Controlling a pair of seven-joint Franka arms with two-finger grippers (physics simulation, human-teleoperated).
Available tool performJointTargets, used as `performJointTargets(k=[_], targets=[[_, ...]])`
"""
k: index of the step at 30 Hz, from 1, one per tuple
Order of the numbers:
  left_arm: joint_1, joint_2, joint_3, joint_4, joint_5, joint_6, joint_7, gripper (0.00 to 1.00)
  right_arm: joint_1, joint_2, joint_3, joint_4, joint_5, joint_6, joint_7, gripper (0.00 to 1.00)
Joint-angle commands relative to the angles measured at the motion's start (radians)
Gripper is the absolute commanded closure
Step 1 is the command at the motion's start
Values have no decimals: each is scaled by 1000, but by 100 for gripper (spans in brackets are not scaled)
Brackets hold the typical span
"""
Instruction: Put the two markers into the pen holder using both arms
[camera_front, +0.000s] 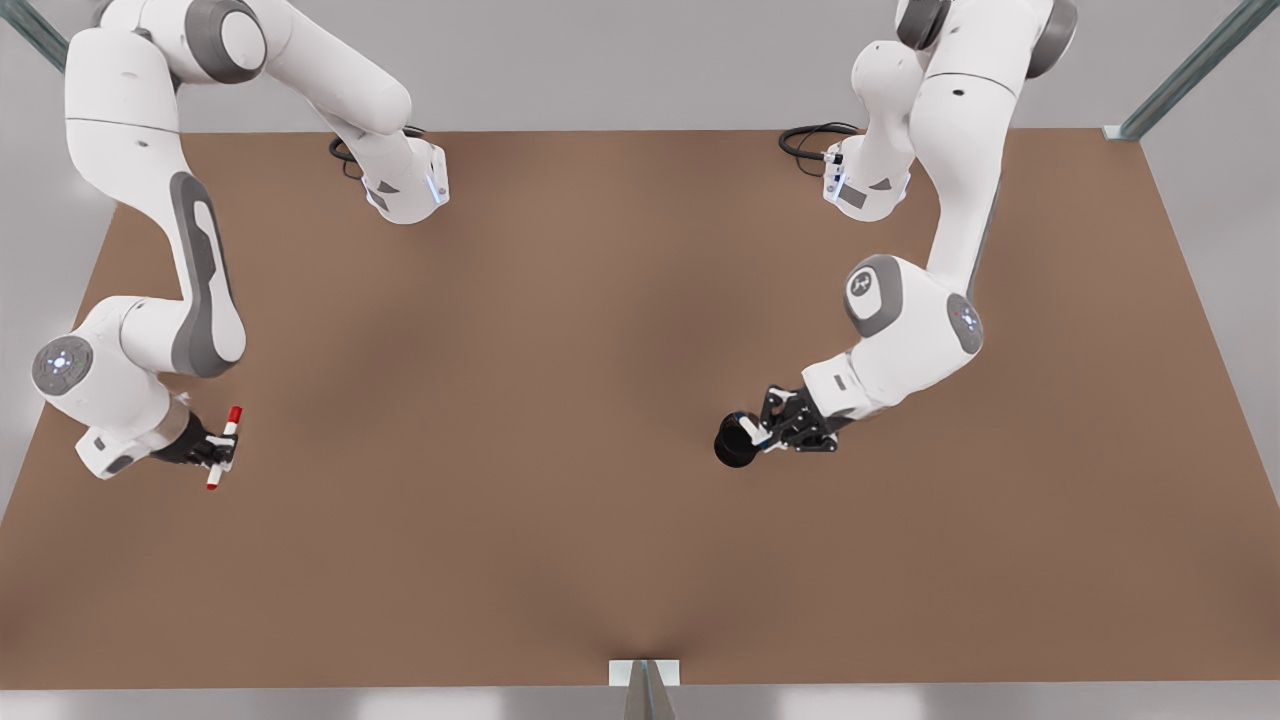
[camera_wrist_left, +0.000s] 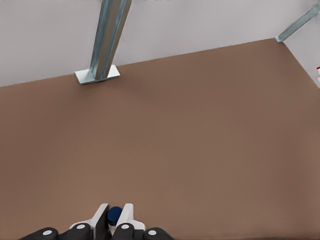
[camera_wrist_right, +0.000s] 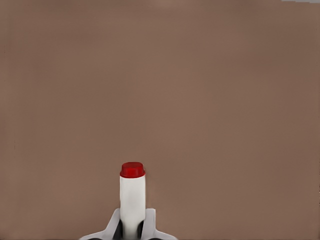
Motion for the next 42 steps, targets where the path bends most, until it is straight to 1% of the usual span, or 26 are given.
performJointTargets(k=[1,4,5,9,10,11,16,17,18,19,20,21,22,23,24,25,26,27,28,29,30,32,34,37,38,42], targets=[[1,5,0,-15,-88,78,990,79,1,-6,69,79,38,-176,138,79],[-1,18,0,-34,-88,91,991,79,2,-5,158,130,41,-161,196,79],[-1,21,0,-54,-88,92,991,79,5,-5,170,131,41,-146,196,79],[-7,22,-1,-130,-88,107,991,79,54,37,235,128,41,19,274,79],[-7,22,-1,-135,-88,107,991,63,100,37,233,130,40,23,317,79],[-15,28,-4,-134,-88,107,990,0,128,37,233,130,40,35,356,79],[-41,35,-4,-126,-130,114,918,0,148,44,233,127,38,65,359,79],[-12,10,8,-89,-118,9,812,0,155,45,233,127,40,65,359,79],[5,16,72,-3,-87,-133,585,0,172,45,233,128,38,66,360,79],[24,30,118,98,5,-268,315,0,202,46,233,124,38,109,360,79],[77,32,125,165,124,-388,59,0,240,46,232,127,35,141,383,79],[87,30,126,221,258,-474,-90,0,289,44,232,128,20,174,484,79],[82,22,154,271,496,-541,-291,0,343,46,232,136,-64,183,610,79],[84,15,160,308,582,-658,-516,0,409,77,224,197,-88,203,678,79],[84,6,190,350,583,-771,-633,0,465,140,219,292,-132,203,681,79],[88,-36,212,354,582,-790,-624,0,540,182,204,374,-163,201,712,79],[88,-80,215,354,588,-791,-609,0,655,210,128,449,-195,201,782,79],[144,-139,166,345,639,-802,-604,0,763,239,43,519,-196,207,805,79],[269,-179,42,314,660,-804,-607,0,855,284,-11,605,-218,213,802,79],[265,-174,43,322,669,-824,-607,0,944,298,-81,653,-223,212,808,79],[263,-171,42,322,679,-822,-606,0,1010,305,-124,682,-223,189,822,79],[255,-168,42,322,679,-818,-609,0,1179,310,-267,693,-223,187,966,79],[249,-166,40,317,679,-824,-612,0,1311,344,-371,722,-223,198,1055,79],[231,-154,40,314,706,-824,-613,0,1389,422,-425,814,-224,235,1064,79],[231,-154,42,314,706,-824,-613,0,1436,440,-486,820,-224,276,1066,79],[232,-151,42,314,708,-825,-613,0,1519,486,-620,834,-223,371,1130,79]])
